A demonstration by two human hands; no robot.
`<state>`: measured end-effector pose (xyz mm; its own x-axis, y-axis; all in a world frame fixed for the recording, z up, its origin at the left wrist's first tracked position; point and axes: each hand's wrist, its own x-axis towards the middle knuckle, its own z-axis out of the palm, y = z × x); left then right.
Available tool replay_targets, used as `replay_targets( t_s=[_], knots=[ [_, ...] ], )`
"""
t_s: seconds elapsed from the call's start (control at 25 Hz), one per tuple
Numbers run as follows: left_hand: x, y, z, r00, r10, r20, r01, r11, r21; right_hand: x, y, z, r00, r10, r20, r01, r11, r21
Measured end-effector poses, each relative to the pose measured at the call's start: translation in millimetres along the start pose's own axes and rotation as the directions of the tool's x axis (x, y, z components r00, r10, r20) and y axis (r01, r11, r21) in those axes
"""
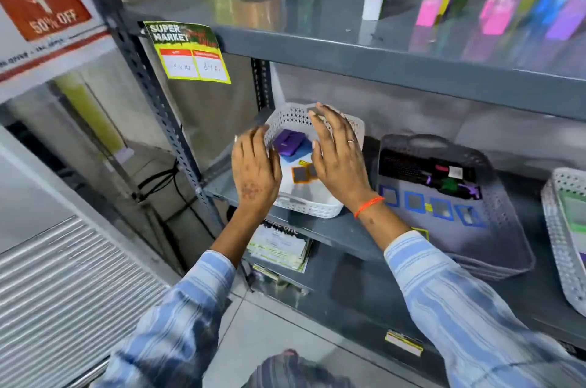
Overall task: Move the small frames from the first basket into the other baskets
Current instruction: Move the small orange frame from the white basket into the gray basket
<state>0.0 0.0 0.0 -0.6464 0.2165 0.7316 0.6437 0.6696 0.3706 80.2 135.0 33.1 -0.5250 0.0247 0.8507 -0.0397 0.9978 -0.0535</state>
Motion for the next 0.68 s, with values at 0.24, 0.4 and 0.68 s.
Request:
replay_targets(
  t_s=[0.24, 0.4, 0.68],
  knots=[
    [-17.2, -41.2, 37.7, 0.941, -0.100, 0.323, 0.080, 0.994, 0.077, -10.4, 35.1, 56.2, 0.867, 0.227, 0.443, -0.186, 0.973, -0.135],
    [-25.0, -50.6, 48.0, 0.882, -0.139, 0.450, 0.140, 0.990, 0.031, -17.0, 56.4, 72.1, 0.566, 0.326, 0.757, -0.215, 0.945, -0.246],
    [-29.8, -55.2, 47.6, 0.829, -0.101, 0.550, 0.099, 0.995, 0.033, -10.9, 70.7, 101.5, 0.293, 0.262, 0.920, -0.248, 0.950, -0.192]
  ],
)
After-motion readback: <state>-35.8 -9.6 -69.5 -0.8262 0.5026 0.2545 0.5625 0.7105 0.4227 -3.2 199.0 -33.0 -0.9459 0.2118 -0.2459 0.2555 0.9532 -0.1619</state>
